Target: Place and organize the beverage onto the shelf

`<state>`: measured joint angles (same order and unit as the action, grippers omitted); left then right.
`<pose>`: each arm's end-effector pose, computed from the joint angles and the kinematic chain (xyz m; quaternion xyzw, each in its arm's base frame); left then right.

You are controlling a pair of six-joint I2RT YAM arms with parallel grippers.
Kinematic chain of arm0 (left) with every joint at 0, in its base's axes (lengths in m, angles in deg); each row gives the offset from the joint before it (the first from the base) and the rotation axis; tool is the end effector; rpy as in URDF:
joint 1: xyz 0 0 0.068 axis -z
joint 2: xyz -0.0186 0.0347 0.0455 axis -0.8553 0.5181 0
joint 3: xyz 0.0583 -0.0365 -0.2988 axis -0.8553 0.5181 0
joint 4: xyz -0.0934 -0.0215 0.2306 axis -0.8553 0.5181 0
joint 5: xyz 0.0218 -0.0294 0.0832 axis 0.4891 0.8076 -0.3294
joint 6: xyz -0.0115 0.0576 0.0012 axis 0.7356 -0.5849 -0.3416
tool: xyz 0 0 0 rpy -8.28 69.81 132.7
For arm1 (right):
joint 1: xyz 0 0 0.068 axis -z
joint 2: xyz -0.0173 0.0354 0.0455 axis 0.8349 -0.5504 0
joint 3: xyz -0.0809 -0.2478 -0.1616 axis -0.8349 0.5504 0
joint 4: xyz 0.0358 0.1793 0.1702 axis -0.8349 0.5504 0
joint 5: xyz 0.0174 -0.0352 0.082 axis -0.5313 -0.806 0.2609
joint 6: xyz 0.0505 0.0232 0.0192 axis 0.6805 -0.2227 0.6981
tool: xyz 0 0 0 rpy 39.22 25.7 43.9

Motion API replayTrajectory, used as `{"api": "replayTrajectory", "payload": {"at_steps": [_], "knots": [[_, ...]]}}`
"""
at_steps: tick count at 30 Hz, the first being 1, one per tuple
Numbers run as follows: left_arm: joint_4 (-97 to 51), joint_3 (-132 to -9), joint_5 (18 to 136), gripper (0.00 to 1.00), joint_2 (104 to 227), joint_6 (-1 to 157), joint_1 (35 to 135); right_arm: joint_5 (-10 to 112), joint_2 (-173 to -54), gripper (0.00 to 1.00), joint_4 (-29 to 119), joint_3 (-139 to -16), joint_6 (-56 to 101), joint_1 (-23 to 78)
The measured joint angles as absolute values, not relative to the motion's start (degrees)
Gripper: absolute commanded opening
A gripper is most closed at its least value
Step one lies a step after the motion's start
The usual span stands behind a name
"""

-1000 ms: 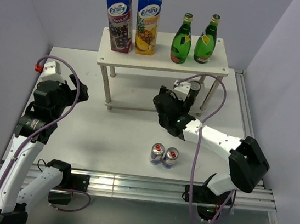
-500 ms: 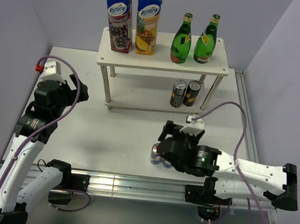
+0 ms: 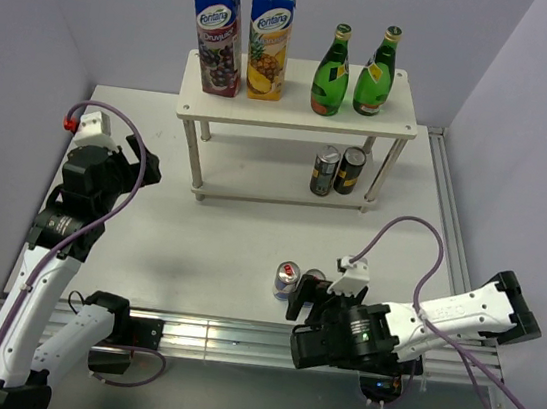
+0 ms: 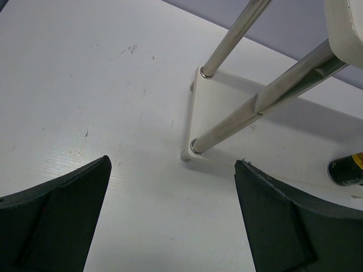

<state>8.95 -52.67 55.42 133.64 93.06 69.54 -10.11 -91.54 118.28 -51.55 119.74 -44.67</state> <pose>0.1303 -0.0147 0.3847 -0.1785 0.7923 -0.0944 0.5757 0.0111 0.1203 0.2922 0.0459 0.8895 0.1484 0.4297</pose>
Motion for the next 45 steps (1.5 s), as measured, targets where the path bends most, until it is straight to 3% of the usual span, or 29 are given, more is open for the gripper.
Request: {"api": "replayTrajectory", "payload": {"at_steps": [18,38,41,45], "knots": [[9.0,-52.7,55.4,0.97,133.9,93.1,69.5,-11.7,-108.0,1.00,120.1,-48.7,127.5,-47.1],[9.0,-52.7,56.1,0.97,133.8,93.1,69.5,-22.1,-114.6,0.99,113.6,-42.4,127.7,-35.6],[9.0,-52.7,56.1,0.97,133.8,93.1,69.5,-23.5,-117.1,0.93,112.9,-42.4,127.7,-34.9],[9.0,-52.7,56.1,0.97,133.8,93.1,69.5,-24.7,-119.9,0.69,111.6,-42.4,127.9,-33.8]]}}
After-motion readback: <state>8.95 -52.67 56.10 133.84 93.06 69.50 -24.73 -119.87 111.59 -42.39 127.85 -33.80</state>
